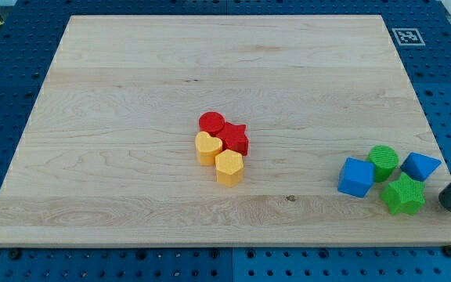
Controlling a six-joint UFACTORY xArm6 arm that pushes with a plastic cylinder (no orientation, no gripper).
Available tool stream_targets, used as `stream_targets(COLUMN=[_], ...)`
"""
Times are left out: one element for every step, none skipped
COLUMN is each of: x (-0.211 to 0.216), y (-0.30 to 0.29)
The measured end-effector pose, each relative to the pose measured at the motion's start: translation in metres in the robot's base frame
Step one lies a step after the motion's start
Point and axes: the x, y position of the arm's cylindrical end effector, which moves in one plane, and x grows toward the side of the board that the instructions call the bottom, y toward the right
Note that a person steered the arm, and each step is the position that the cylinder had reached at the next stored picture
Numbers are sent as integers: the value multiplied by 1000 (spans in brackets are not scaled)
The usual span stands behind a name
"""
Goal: Push blue triangle a bit left
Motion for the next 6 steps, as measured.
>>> stream_targets(x=[1, -18, -42, -44, -44, -44], y=[1, 1, -11, -15, -15, -18])
